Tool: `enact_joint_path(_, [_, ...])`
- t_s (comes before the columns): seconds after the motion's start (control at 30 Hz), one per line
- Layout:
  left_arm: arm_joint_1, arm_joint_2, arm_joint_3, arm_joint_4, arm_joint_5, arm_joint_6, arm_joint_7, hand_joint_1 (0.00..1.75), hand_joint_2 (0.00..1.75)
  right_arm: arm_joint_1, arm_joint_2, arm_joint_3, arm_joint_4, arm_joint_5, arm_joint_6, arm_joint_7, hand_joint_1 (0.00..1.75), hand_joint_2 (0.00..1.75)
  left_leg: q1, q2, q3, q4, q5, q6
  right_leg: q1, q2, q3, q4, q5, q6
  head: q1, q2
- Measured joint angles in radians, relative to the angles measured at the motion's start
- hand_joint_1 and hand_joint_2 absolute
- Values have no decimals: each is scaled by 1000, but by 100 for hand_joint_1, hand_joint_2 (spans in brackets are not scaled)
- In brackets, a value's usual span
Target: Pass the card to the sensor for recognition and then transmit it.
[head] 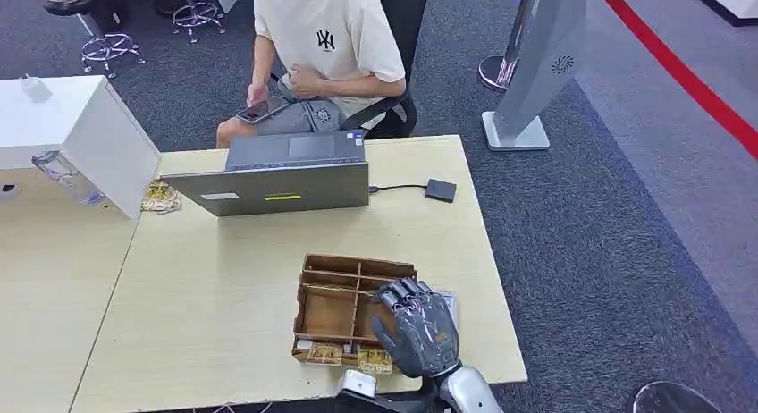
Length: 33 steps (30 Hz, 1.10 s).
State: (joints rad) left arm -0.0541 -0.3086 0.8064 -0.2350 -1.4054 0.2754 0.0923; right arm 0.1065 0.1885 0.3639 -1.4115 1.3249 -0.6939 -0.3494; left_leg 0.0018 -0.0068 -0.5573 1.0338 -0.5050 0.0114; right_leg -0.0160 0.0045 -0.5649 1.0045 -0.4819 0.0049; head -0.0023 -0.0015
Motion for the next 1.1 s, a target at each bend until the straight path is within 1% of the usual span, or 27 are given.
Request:
enact_joint_path(0.1, [0,0,0,0,-1,0,0,0,0,-2,7,-10,0,0,0,-10,99,175,0,0,0,0,0,0,0,0,0,0,0,0,0,0])
enact_joint_path(0.13, [0,0,0,0,-1,0,0,0,0,-3,8,-13,0,0,0,-13,103,175,0,0,0,0,0,0,0,0,0,0,0,0,0,0])
enact_joint_path(0.2, [0,0,0,0,-1,0,0,0,0,-3,12,-18,0,0,0,-18,103,175,0,0,0,0,0,0,0,0,0,0,0,0,0,0])
enact_joint_path(0.23, [0,0,0,0,-1,-1,0,0,0,-4,13,-21,0,-2,0,-18,99,175,0,0,0,0,0,0,0,0,0,0,0,0,0,0])
enact_joint_path(0.27, [0,0,0,0,-2,-1,0,0,0,-5,14,-23,0,-3,0,-18,106,175,0,0,0,0,0,0,0,0,0,0,0,0,0,0])
enact_joint_path(0.3, [0,0,0,0,-2,-2,0,0,0,-7,16,-27,0,-3,0,-18,108,175,0,0,0,0,0,0,0,0,0,0,0,0,0,0])
enact_joint_path(0.33, [0,0,0,0,-3,-2,0,0,0,-8,18,-28,1,-4,0,-17,99,175,0,0,0,0,0,0,0,0,0,0,0,0,0,0])
enact_joint_path(0.37, [0,0,0,0,-4,-3,0,0,0,-10,18,-30,2,-4,0,-15,99,175,0,0,0,0,0,0,0,0,0,0,0,0,0,0])
enact_joint_path(0.4, [0,0,0,0,-4,-3,0,0,0,-14,19,-32,5,-4,0,-11,103,175,0,0,0,0,0,0,0,0,0,0,0,0,0,0])
enact_joint_path(0.43, [0,0,0,0,-5,-3,0,0,0,-17,21,-35,9,-5,0,-10,98,175,0,0,0,0,0,0,0,0,0,0,0,0,0,0])
enact_joint_path(0.6, [0,0,0,0,-5,-3,-3,0,0,-33,29,-45,35,-11,0,-10,89,175,0,0,0,0,0,0,0,0,0,0,0,0,0,0])
enact_joint_path(0.63, [0,0,0,1,-5,-3,-4,0,0,-36,31,-47,42,-11,0,-10,93,175,0,0,0,0,0,0,0,0,0,0,0,0,0,0])
enact_joint_path(0.67, [0,0,0,2,-5,-3,-6,0,0,-38,32,-50,48,-12,0,-10,87,175,0,0,0,0,0,0,0,0,0,0,0,0,0,0])
enact_joint_path(0.7, [0,0,0,2,-5,-3,-6,0,0,-40,33,-53,56,-12,0,-10,91,175,0,0,0,0,0,0,0,0,0,0,0,0,0,0])
enact_joint_path(0.73, [1,0,0,3,-5,-3,-6,0,0,-42,34,-56,63,-13,0,-10,87,175,0,0,0,0,0,0,0,0,0,0,0,0,0,0])
enact_joint_path(0.83, [0,0,0,5,-5,-3,-8,0,0,-49,35,-66,83,-13,0,-8,86,175,0,0,0,0,0,0,0,0,0,0,0,0,0,0])
enact_joint_path(0.87, [1,0,0,6,-5,-3,-9,0,0,-50,35,-69,88,-13,0,-6,89,175,0,0,0,0,0,0,0,0,0,0,0,0,0,0])
enact_joint_path(1.0, [1,0,0,6,-5,-3,-9,0,0,-56,37,-82,108,-13,0,0,82,175,0,0,0,0,0,0,0,0,0,0,0,0,0,0])
enact_joint_path(1.03, [1,0,0,6,-5,-3,-9,0,0,-57,38,-85,112,-14,0,1,84,175,0,0,0,0,0,0,0,0,0,0,0,0,0,0])
enact_joint_path(1.07, [1,0,0,6,-5,-3,-9,0,0,-59,38,-89,116,-14,0,3,91,175,0,0,0,0,0,0,0,0,0,0,0,0,0,0])
enact_joint_path(1.1, [2,0,0,6,-5,-3,-9,0,0,-61,38,-93,121,-14,0,4,89,175,0,0,0,0,0,0,0,0,0,0,0,0,0,0])
